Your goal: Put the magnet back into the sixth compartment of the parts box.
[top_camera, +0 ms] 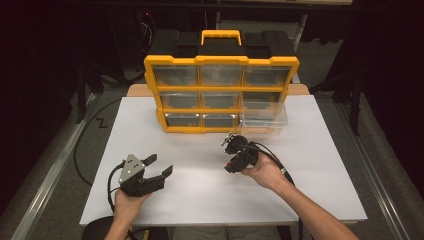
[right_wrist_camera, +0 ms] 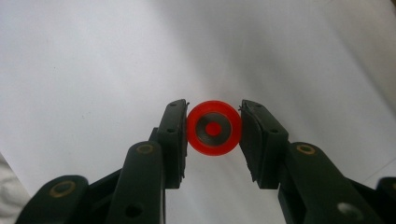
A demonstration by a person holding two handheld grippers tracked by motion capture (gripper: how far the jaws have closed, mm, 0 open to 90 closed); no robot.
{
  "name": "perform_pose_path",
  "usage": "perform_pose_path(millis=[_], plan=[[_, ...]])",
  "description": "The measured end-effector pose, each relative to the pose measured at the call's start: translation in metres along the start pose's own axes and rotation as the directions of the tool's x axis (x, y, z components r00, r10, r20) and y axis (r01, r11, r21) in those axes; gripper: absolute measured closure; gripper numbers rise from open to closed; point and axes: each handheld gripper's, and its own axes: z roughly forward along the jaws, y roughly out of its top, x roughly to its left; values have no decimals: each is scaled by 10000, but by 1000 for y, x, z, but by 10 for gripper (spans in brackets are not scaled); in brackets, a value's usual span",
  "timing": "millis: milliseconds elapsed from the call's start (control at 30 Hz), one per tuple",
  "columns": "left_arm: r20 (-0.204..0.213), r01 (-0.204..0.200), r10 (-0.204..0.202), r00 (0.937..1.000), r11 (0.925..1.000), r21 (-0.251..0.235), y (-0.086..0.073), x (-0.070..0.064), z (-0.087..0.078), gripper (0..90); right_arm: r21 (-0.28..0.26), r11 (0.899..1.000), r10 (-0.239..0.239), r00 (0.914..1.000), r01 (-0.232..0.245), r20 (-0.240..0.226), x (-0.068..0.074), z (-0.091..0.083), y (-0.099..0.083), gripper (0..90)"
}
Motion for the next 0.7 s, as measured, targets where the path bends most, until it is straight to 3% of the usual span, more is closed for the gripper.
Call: perform_pose_path(millis=[700], plan=[[12, -43, 44, 10000, 10000, -44, 0, -1, 0, 303, -21, 9996, 283, 9995, -283, 110, -6, -13, -18, 651]])
